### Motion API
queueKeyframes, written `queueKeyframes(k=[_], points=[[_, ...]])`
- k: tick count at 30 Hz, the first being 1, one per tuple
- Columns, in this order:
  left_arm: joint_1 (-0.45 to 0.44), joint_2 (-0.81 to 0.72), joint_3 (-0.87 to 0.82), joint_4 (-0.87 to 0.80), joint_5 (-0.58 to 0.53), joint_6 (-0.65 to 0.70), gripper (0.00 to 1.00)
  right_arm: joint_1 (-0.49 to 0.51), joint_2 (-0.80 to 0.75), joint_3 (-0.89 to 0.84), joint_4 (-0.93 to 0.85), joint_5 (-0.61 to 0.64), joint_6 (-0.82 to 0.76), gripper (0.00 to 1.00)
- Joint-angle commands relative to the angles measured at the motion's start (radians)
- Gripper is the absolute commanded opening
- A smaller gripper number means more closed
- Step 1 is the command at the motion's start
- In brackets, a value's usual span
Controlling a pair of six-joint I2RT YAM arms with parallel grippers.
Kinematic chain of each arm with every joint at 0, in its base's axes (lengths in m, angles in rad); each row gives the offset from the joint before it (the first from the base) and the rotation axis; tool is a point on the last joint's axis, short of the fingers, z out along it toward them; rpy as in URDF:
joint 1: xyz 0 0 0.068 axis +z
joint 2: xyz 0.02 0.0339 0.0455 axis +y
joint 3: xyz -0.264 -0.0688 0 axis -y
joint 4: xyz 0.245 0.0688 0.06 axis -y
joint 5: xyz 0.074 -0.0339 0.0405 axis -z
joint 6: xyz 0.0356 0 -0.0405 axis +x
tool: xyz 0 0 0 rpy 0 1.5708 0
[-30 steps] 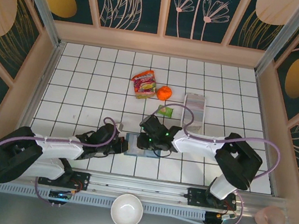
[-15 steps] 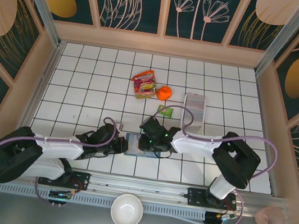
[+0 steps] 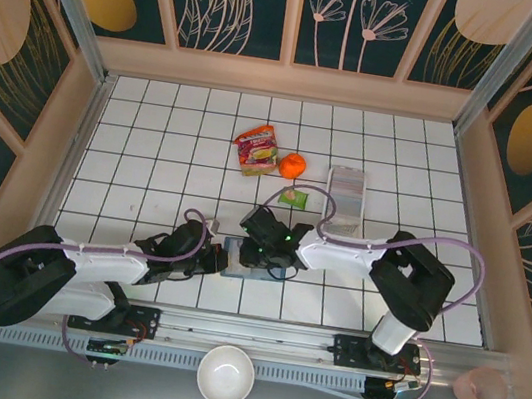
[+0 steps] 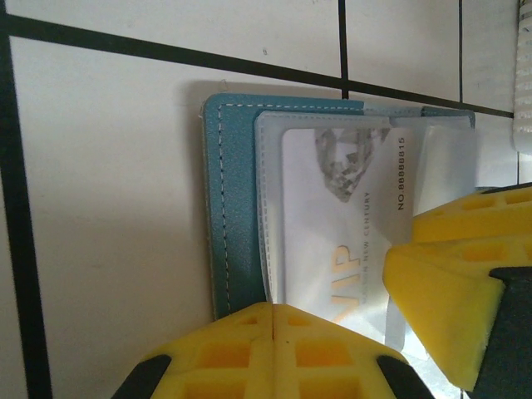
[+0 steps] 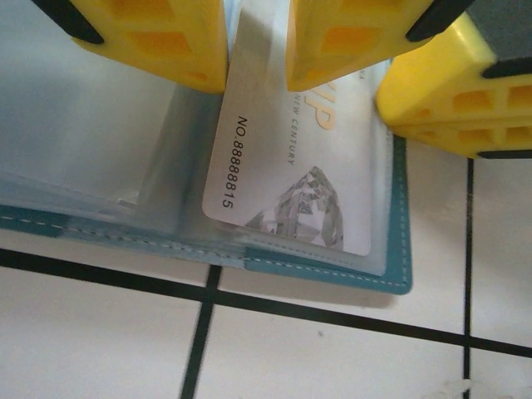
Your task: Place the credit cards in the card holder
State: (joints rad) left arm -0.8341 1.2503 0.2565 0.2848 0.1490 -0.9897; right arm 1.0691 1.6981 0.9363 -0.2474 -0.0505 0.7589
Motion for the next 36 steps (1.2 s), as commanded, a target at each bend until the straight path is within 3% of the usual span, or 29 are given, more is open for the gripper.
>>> queueKeyframes(k=[1, 14, 26, 29, 33, 36], points=[[-0.004, 0.005, -0.023, -0.005, 0.004, -0.007, 0.04, 0.017, 0.028, 0.039, -0.021, 0.015, -0.017, 0.25], [-0.005, -0.011, -0.026, -0.002, -0.006, -0.020, 0.08, 0.048, 0.024, 0.045, -0.012, -0.015, 0.005, 0.25], [-0.002, -0.029, -0.026, -0.005, -0.010, -0.026, 0.10, 0.050, -0.055, 0.029, -0.050, 0.039, 0.019, 0.30], [-0.003, -0.048, -0.023, -0.019, -0.016, -0.025, 0.16, 0.050, -0.100, 0.017, -0.080, 0.071, 0.029, 0.36], [-0.003, -0.088, -0.022, -0.049, -0.029, -0.026, 0.32, 0.049, -0.172, -0.028, -0.118, 0.120, 0.065, 0.36], [-0.002, -0.120, -0.020, -0.060, -0.032, -0.027, 0.37, 0.051, -0.216, -0.075, -0.122, 0.118, 0.093, 0.36]])
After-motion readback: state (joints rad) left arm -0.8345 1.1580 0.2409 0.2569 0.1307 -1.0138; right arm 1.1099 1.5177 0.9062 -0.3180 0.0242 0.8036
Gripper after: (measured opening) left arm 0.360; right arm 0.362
